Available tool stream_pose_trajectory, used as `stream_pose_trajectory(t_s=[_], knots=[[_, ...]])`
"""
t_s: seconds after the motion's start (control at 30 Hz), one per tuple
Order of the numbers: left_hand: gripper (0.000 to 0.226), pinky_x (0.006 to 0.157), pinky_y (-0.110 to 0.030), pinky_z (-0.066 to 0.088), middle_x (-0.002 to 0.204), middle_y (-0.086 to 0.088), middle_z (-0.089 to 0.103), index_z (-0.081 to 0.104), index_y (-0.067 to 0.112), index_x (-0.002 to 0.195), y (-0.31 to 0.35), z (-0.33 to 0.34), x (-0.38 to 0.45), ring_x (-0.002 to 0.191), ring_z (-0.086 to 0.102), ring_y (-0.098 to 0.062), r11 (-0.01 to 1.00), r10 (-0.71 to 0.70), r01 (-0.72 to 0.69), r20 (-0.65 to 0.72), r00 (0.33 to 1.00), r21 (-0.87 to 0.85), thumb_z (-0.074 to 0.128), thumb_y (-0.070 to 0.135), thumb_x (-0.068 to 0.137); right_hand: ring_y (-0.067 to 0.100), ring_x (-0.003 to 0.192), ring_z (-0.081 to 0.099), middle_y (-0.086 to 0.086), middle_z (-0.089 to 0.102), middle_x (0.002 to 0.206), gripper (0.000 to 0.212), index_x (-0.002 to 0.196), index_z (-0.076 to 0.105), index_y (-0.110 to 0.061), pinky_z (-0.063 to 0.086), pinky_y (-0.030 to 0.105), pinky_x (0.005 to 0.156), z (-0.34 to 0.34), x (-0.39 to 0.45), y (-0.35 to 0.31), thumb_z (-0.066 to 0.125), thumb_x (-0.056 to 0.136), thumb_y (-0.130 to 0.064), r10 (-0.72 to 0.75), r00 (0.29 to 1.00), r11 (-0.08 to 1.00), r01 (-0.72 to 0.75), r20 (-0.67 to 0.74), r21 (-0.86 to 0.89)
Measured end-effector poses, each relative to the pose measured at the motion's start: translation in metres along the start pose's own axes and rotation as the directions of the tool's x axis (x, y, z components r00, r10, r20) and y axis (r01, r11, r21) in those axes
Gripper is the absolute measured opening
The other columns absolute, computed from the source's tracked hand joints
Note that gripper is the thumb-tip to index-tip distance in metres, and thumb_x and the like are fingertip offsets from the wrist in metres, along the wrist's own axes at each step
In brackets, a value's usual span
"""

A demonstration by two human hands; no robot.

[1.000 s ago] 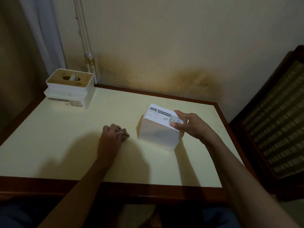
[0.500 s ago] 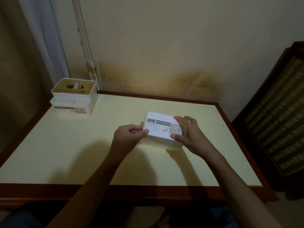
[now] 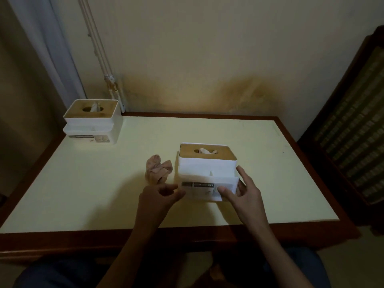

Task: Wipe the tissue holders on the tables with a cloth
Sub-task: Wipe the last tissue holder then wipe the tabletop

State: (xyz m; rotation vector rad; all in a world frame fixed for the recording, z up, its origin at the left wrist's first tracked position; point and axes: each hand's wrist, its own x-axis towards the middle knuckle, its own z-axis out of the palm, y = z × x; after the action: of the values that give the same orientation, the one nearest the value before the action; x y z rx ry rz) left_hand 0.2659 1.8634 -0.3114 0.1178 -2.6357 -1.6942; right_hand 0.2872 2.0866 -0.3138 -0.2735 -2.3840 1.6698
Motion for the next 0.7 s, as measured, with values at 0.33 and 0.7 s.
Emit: stream_pose_trajectory(t_s=[0.33, 0.7], knots=[[0.032, 0.067, 0.0, 0.037, 0.104, 0.005, 0.072, 0.073, 0.02, 0.107, -0.021, 0.015, -0.004, 0.08, 0.058, 0.01, 0.998, -0.033, 0.034, -0.027, 0.999, 0.055, 0.075, 0.034, 0.079, -0.004, 0.124, 0.044, -0.018, 0.047, 0.138, 0.068, 0.138, 0.038, -0.037, 0.039, 0.008, 0.095, 0.014, -0.007, 0.026, 0.072, 0.08, -0.032, -0.014, 1.0, 1.0, 0.014, 0.012, -0.025], [0.026, 0.067, 0.004, 0.038, 0.1, 0.011, 0.069, 0.072, 0.022, 0.107, -0.034, 0.018, -0.003, 0.076, 0.055, 0.017, 0.998, -0.002, 0.005, -0.046, 0.999, 0.067, 0.073, 0.024, 0.082, -0.005, 0.125, 0.041, -0.022, 0.043, 0.136, 0.07, 0.143, 0.039, -0.027, 0.039, 0.007, 0.097, 0.02, -0.008, 0.037, 0.071, 0.081, -0.028, 0.004, 1.0, 0.999, -0.004, 0.006, -0.034]])
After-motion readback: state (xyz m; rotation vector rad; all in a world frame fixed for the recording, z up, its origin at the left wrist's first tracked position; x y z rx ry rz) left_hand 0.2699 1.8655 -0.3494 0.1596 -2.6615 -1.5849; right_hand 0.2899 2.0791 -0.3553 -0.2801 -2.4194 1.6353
